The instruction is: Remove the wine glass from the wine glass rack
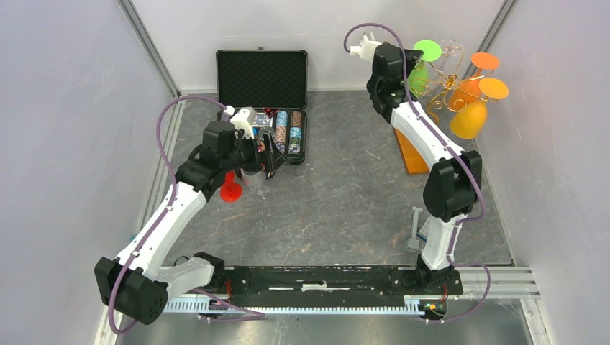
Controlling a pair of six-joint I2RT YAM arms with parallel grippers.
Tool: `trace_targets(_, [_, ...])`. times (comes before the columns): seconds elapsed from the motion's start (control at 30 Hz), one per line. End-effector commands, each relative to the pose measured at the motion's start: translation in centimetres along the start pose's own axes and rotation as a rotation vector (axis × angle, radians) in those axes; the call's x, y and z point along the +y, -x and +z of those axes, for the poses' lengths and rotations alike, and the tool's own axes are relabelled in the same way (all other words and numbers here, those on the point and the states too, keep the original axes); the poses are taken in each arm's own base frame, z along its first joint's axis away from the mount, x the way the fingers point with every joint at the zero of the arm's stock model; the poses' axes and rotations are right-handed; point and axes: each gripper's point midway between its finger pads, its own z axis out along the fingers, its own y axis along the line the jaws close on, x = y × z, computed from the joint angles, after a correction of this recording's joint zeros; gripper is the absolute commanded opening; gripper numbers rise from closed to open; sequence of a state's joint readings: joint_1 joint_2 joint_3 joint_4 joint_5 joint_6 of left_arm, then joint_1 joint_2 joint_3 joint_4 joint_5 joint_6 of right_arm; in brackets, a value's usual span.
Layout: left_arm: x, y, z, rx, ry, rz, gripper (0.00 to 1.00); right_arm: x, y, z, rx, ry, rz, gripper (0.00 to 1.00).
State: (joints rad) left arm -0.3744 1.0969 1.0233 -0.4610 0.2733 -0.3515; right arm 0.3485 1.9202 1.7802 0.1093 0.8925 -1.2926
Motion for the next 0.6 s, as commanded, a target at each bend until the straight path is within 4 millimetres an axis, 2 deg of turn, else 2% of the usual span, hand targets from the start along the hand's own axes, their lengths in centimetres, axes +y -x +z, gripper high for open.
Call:
trace_targets(0.0, [-0.6, 0.7, 0.2, -0.025, -0.035, -0.018, 1.00, -3.1, -1.2, -0.3, 0.049, -0.090, 0.071, 0.00])
trace_targets(0.23, [-0.8, 0.6, 0.1, -0.023, -0.046, -0.023, 1.00, -4.1, -2.7, -1.7, 0.068, -0.074, 0.060, 0.00])
trace_targets(0.37, [-1.3, 0.7, -0.1, -0.028, -0.075, -0.022, 1.00, -3.1, -2.1, -3.5, 0.012, 0.010, -0.017, 0.00])
trace_targets(0.57, [-1.4, 0.9, -0.3, -0.041, -0.080, -0.021, 1.00, -4.4, -1.2, -5.7, -0.040, 0.035, 0.000, 0.00])
